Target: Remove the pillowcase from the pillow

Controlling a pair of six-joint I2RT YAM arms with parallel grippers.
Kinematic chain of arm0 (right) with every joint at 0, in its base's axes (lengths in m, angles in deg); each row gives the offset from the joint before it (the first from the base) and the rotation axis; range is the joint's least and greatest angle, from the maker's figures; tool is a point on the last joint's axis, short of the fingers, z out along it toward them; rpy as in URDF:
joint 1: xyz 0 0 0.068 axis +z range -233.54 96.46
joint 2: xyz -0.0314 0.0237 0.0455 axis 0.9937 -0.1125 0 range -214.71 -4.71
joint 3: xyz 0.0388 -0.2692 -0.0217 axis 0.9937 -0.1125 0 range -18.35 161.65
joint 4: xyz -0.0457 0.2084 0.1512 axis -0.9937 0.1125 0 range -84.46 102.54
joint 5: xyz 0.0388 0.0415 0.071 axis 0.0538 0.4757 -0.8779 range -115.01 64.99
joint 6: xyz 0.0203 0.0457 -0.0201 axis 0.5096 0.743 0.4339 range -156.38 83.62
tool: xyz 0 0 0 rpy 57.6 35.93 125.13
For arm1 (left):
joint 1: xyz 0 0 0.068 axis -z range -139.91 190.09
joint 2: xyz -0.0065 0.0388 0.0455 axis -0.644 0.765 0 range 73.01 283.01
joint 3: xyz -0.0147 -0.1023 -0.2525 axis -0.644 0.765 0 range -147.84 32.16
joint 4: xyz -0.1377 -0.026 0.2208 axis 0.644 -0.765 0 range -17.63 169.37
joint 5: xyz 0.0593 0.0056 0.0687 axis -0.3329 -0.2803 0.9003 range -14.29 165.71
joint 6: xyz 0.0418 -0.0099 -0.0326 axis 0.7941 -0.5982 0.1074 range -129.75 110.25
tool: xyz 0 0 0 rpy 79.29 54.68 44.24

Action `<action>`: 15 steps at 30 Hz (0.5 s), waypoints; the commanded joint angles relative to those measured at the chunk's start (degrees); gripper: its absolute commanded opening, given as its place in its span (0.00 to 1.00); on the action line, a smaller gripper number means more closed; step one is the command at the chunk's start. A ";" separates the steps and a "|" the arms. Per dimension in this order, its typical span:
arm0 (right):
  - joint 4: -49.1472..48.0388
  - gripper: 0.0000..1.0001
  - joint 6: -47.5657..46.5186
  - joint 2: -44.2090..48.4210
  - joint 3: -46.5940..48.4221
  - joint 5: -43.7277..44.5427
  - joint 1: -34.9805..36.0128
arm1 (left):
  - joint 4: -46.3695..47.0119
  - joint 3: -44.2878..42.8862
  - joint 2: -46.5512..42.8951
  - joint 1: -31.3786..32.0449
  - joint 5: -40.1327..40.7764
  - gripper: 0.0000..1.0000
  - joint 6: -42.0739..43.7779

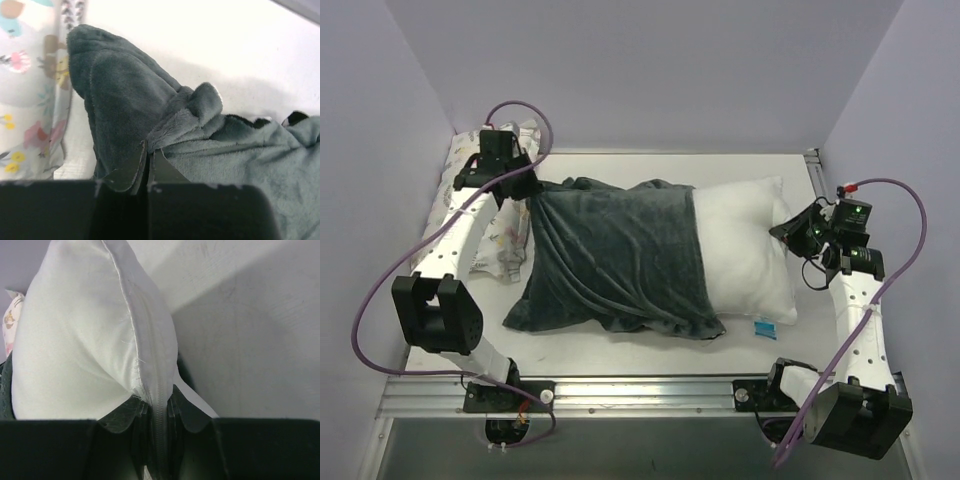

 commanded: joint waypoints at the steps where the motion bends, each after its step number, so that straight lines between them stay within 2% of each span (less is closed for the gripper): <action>1: -3.10 0.00 -0.27 0.15 -1.09 10.54 -0.20 | 8.02 -1.29 0.96 4.47 1.69 0.06 5.60; 2: -3.28 0.00 -0.36 -0.02 -1.63 11.94 0.33 | 8.99 -1.20 0.69 6.06 2.47 0.11 6.74; 6: -3.81 0.00 -1.94 0.33 -4.70 14.94 3.75 | 9.44 -1.02 -2.28 11.86 4.49 0.70 7.36; 7: -3.81 0.27 -2.38 0.59 -5.14 15.55 5.59 | 9.35 -0.50 -3.43 13.27 5.72 0.78 7.97; 9: -3.37 0.58 -3.52 1.56 -6.20 17.75 7.35 | 9.26 0.90 -8.17 15.73 9.14 0.84 9.21; 10: -2.94 0.76 -3.87 2.69 -6.37 18.71 9.19 | 9.09 3.09 -10.01 19.40 11.25 0.87 9.30; 11: -1.71 0.79 -4.31 3.23 -6.03 19.68 9.90 | 8.65 4.59 -14.03 20.91 14.92 0.88 8.95; 15: 0.58 0.91 -6.33 6.21 -5.59 22.06 11.67 | 6.72 15.56 -23.72 28.12 21.01 0.89 2.98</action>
